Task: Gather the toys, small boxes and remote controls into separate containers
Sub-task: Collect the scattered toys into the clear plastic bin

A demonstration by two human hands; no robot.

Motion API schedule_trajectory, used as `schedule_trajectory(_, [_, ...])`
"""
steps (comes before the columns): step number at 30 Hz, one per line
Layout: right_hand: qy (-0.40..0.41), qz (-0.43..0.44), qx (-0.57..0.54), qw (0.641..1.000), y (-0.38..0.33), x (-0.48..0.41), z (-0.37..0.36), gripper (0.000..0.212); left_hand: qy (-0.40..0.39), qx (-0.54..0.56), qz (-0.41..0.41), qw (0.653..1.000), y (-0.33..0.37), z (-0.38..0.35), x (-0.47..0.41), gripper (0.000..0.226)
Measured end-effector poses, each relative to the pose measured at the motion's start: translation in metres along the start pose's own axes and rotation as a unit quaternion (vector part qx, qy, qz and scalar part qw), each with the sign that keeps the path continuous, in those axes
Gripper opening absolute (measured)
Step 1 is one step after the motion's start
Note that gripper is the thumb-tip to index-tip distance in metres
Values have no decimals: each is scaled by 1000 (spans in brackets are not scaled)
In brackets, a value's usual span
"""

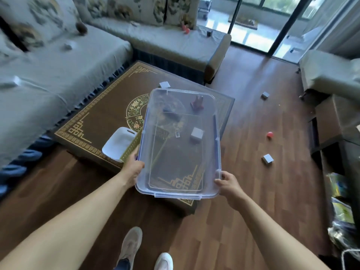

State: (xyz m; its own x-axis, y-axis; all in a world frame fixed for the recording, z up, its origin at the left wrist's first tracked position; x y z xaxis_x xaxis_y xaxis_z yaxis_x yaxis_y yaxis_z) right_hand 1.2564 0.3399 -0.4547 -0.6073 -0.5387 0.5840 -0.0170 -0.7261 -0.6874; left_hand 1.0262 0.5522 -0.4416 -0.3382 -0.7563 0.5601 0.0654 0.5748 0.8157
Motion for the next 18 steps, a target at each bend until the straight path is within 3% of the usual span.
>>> schedule_trajectory(4, [-26,29,0,999,-48,14,-17,7,63,57,-34,996,27,47,34,86])
schedule_trajectory(10, [-87,93,50,991,-119,25,-72,54,109,95,-78,986,55,119,75,79])
schedule_trajectory(13, [-108,130,76,983,-151,43,-113,41,131,130,-86,979,65,160,97,81])
schedule_trajectory(18, [-138,173,85,972,-197,71,-181,47,171,160,-101,967,71,238,122,86])
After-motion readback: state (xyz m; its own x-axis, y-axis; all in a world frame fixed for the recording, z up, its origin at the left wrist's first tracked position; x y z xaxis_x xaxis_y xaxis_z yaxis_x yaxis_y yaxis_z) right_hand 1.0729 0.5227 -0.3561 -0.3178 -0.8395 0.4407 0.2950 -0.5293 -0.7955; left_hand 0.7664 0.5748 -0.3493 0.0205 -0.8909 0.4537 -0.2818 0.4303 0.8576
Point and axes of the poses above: each hand's wrist, its own x-axis away from the middle knuckle, its own z-axis out of the back of the hand, y = z × x, the point moved 5 cm from there along -x, towards the middle knuckle, and after that the axes turned 9 degrees about x, right-handed, at the moved point
